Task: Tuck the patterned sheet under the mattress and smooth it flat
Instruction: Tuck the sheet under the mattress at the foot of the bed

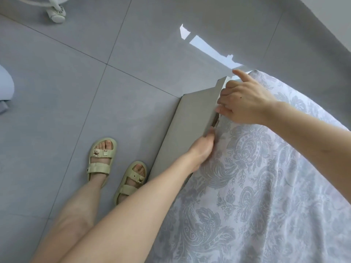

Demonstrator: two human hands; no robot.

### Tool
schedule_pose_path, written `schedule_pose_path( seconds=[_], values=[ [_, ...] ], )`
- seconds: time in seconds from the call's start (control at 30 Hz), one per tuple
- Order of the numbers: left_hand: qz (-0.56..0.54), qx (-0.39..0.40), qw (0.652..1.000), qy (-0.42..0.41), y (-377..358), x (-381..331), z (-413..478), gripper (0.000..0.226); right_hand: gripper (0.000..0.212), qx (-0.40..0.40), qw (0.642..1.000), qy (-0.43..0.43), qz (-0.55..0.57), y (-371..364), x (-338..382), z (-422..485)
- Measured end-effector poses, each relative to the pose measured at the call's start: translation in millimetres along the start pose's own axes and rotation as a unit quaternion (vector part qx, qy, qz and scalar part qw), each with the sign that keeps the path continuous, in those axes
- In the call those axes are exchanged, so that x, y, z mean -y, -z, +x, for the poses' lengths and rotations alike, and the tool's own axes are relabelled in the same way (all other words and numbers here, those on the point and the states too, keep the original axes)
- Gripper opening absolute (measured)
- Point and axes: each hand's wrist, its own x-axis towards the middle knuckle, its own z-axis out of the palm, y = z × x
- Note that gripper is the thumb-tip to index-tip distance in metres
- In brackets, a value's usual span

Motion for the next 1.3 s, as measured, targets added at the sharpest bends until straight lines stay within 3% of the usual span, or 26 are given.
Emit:
schedule_pose_path(
  seconds=[0.07,0.3,0.43,0.57,0.7,0.77,0.83,0.93,1.07,1.13,1.2,1.3],
  values=[
    [-0.002,0.002,1.000,0.023,-2,-2,7,0.066,0.058,-0.020,1.000,0.011,0.012,-7,-4,0],
    [-0.040,0.052,0.994,0.085,-8,-6,22,0.066,0.070,0.021,0.993,-0.002,0.116,-1,-5,1],
    [-0.048,0.074,0.995,0.052,2,-14,22,0.078,0.079,0.146,0.988,-0.018,0.046,-4,-2,12],
    [-0.023,-0.061,0.997,0.028,15,4,18,0.090,0.082,0.233,0.971,-0.046,-0.013,-4,5,25],
    [0.014,0.027,0.997,0.068,9,12,0,0.112,0.071,0.305,0.949,-0.052,-0.067,1,11,28],
    [0.042,0.043,0.995,0.076,3,-3,1,0.101,0.070,0.321,0.942,-0.057,-0.082,2,12,27],
    [0.076,0.047,0.995,0.051,2,-16,5,0.087,0.076,0.315,0.942,-0.072,-0.092,-1,14,29],
    [0.114,0.006,0.992,0.044,22,-5,2,0.108,0.085,0.258,0.956,-0.102,-0.099,-3,20,33],
    [0.070,-0.076,0.995,-0.003,51,47,-34,0.060,0.077,0.032,0.987,-0.156,-0.005,1,24,19],
    [0.059,-0.084,0.995,0.005,60,80,-60,0.055,0.065,-0.060,0.979,-0.165,0.099,5,43,9],
    [0.065,-0.096,0.993,0.022,64,115,-82,0.053,0.055,-0.065,0.975,-0.116,0.177,16,79,-7],
    [0.020,-0.102,0.993,0.063,61,160,-110,0.039,0.065,0.040,0.979,0.001,0.198,21,140,-40]
  ],
)
